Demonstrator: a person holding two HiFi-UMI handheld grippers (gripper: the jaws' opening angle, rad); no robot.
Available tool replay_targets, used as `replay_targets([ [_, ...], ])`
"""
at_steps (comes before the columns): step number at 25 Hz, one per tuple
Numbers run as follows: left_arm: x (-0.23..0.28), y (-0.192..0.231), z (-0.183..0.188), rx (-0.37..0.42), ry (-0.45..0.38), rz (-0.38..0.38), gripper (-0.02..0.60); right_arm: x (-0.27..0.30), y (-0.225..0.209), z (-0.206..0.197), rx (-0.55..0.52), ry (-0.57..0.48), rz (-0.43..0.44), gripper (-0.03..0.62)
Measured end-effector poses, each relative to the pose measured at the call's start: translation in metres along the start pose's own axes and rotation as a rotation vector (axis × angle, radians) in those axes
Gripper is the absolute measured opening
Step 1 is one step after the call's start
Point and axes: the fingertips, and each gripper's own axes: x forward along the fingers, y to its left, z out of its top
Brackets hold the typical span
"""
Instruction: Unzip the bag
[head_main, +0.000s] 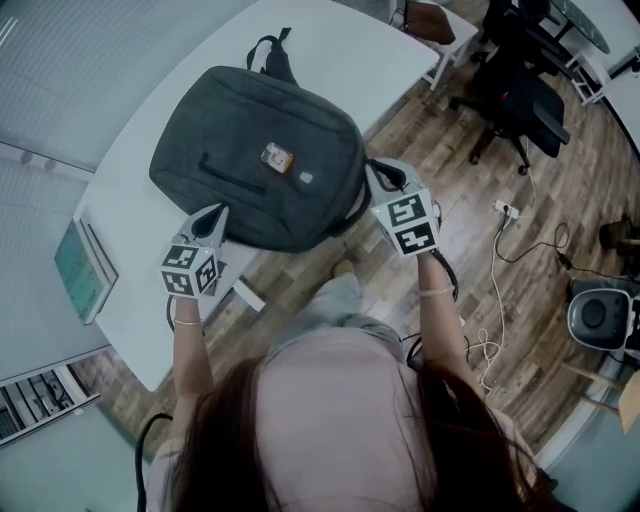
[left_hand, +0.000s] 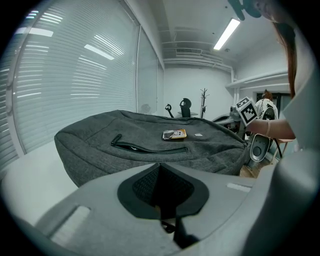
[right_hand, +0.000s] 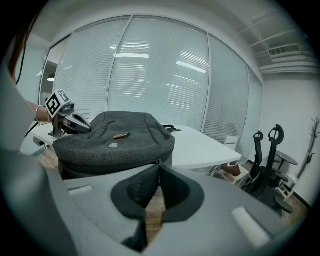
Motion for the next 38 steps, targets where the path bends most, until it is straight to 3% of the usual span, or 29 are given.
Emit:
replay_targets([
  [22, 0.000, -0.001, 0.001, -0.002, -0.024, -0.041, 0.010, 0.024, -0.017, 0.003, -0.069, 0.052, 0.159, 0.011],
  [38, 0.001, -0.003, 0.002, -0.006, -0.017, -0.053, 0.011, 0.045, -0.034, 0.004, -0.014, 0.026, 0.242, 0.012],
])
